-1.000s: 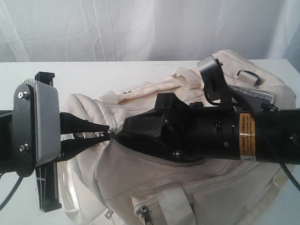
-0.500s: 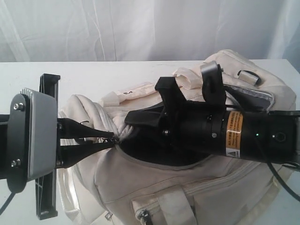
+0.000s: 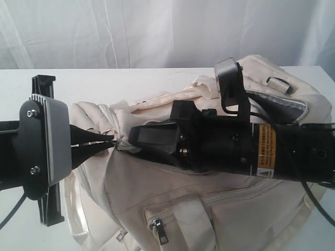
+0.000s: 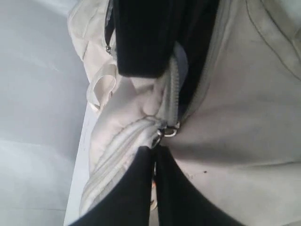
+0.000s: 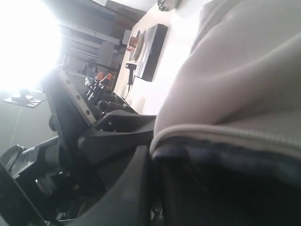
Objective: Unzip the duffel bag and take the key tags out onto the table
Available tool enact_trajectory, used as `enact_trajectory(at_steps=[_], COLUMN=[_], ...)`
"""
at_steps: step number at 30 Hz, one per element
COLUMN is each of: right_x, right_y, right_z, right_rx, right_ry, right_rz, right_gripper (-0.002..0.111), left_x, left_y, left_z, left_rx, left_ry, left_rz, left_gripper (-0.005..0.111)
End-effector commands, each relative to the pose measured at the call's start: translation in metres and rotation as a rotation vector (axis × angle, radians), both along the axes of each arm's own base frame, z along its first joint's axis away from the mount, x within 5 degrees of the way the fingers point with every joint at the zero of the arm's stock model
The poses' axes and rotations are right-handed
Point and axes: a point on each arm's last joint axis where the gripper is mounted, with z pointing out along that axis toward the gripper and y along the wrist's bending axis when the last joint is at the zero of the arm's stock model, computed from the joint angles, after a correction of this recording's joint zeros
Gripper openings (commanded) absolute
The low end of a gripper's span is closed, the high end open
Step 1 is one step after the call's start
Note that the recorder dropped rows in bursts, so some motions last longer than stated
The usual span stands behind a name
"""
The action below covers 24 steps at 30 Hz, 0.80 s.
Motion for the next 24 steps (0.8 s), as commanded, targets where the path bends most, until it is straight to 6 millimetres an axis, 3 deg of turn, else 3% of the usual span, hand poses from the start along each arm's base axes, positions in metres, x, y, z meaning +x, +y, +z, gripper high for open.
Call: enact_trajectory(at_steps=[1,13,17,24], right_x=[-0.013,-0.008,-0.01,-0.009], right_y=[-0.011,-0.032,-0.034,-0.034], right_z=[0.015,0.005,0.002,0.003], right_rx=[0.017,-0.292,-0.34,-0.334], right_ry=[-0.148,-0.326,-0.365,-0.363], right_rz=[0.119,0.06,0.094,0.087], right_gripper=[0.001,0.0,0.0,0.0], left_x=[0.014,0.015,0.019,0.016], left_y=[0.016,0.018,0.02,0.01], left_z=[0.001,0.002,0.007,0.02], left_rx=[0.031,0.019,0.02,-0.037], left_ry=[-0.032,-0.022,-0.045,-0.049], left_rz=[0.225,0.251,0.293,0.193], left_gripper=[0.003,0.003,0.003,0.003])
